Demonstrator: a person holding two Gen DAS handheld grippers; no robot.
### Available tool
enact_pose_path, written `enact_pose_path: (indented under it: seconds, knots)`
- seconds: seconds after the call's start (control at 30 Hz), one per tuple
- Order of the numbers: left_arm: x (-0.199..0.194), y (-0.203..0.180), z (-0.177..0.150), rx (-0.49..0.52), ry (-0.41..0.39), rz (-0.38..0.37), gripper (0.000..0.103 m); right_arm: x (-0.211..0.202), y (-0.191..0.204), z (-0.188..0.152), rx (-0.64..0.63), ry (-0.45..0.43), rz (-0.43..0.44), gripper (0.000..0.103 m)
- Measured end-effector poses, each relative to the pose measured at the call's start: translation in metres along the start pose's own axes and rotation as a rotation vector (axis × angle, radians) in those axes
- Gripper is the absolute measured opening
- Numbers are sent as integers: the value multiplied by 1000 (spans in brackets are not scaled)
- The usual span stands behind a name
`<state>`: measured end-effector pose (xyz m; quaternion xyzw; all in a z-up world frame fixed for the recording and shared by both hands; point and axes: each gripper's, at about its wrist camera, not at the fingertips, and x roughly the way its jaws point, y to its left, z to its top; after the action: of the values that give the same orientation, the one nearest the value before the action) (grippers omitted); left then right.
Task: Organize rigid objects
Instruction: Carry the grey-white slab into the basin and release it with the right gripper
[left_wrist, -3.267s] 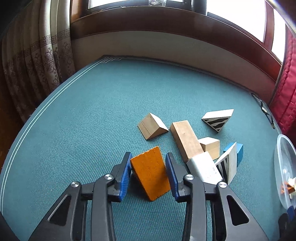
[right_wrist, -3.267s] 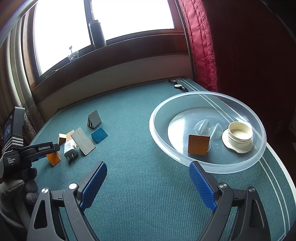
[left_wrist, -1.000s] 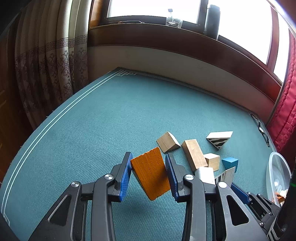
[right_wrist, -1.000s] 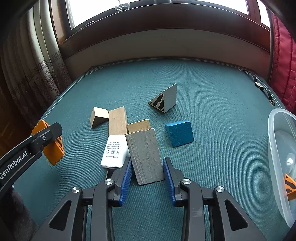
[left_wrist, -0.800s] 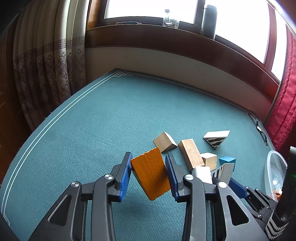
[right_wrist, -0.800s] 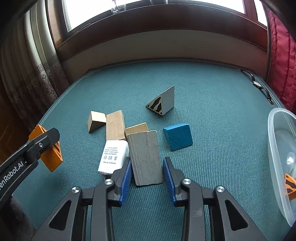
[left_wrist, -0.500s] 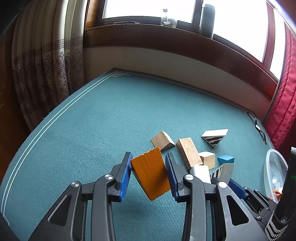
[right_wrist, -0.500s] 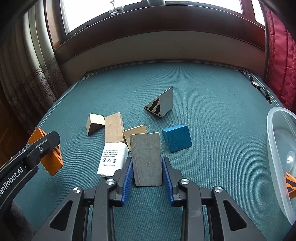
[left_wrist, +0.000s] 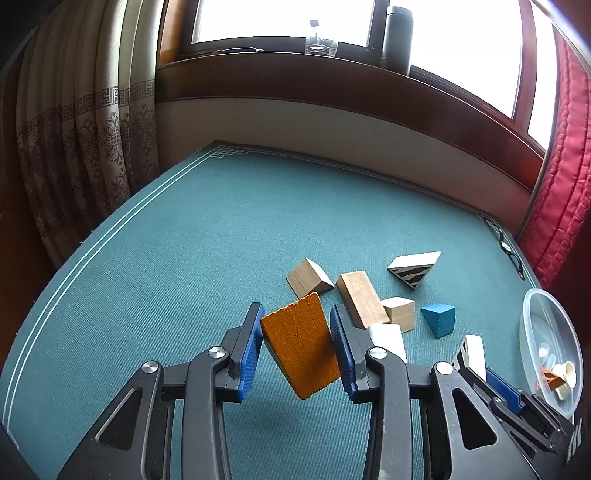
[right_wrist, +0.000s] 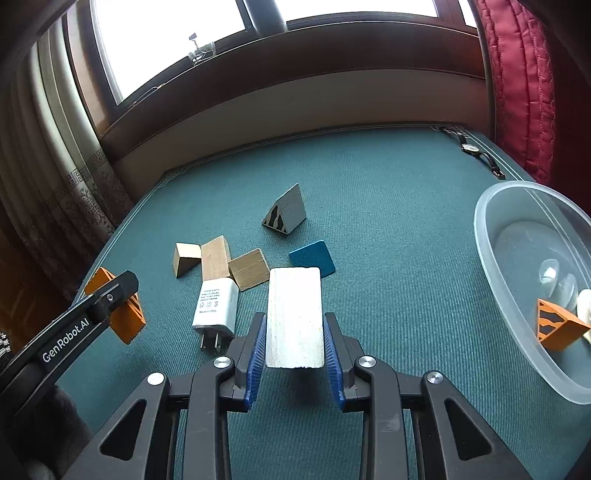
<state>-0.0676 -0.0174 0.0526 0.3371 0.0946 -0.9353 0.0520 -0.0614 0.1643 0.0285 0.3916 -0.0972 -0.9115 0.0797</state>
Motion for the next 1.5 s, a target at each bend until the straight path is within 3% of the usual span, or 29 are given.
enact_pose_path:
  seconds: [0.57,1.5]
  knots:
    - [-14,-19,-3,58,-24,-55,38,-43,-27,-5,55,-89,-66,31]
    - [-20,-42,-15,142,-30,-82,38,-109,-132,-4,276,-260,-302,31]
